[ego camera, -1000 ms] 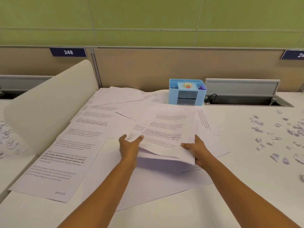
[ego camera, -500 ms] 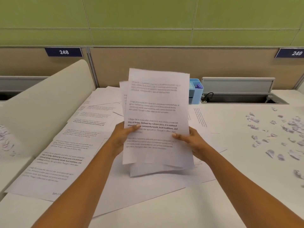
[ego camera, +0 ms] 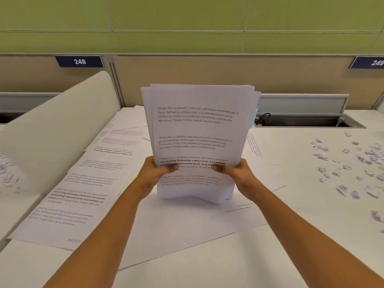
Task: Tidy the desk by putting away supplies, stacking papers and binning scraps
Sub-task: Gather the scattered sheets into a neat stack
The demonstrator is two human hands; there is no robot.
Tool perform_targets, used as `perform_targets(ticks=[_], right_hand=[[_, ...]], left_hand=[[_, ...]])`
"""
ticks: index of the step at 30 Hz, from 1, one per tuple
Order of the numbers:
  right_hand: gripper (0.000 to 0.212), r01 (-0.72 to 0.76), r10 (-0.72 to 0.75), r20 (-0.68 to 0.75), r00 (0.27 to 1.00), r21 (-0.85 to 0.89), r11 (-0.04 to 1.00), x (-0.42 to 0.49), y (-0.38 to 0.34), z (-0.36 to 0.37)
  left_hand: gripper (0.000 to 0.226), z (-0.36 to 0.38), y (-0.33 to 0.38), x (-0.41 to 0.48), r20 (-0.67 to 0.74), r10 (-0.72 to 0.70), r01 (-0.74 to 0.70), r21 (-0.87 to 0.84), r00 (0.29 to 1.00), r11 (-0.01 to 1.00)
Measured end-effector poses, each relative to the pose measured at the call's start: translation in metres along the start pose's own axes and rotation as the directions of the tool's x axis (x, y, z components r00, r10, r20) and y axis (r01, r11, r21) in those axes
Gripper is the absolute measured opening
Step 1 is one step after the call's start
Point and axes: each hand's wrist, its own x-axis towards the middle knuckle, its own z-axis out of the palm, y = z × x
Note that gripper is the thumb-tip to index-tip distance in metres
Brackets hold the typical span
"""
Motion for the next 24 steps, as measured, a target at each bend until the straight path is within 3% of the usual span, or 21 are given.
perform_targets(ticks=[6, 10, 16, 24], right_hand=[[0.037, 0.043, -0.042, -0.019, 0.999, 0.040, 0.998, 0.006, -0.014, 0.005], [0.041, 0.025, -0.025, -0.015, 1.000, 0.006, 1.000, 0.001, -0.004, 0.004], [0.035, 0.004, -0.003, -0.027, 1.000, 0.011, 1.000, -0.003, 0.003, 0.010], [0.032, -0.058, 0.053, -0.074, 0.996, -0.066, 0.996, -0.005, 0.014, 0.013]], left_hand=[[0.038, -0.003, 0.011, 0.005, -0.013, 0.055, -0.055, -0.023, 0.998, 0.998], [0.068, -0.001, 0.004, 0.001, 0.002, 0.048, -0.048, -0.052, 0.999, 0.997], [0.031, 0.004, -0.004, -0.003, -0.071, 0.010, -0.015, -0.062, 0.997, 0.998], [0.023, 0.003, -0.014, -0.014, -0.104, -0.017, 0.012, -0.052, 0.994, 0.999]])
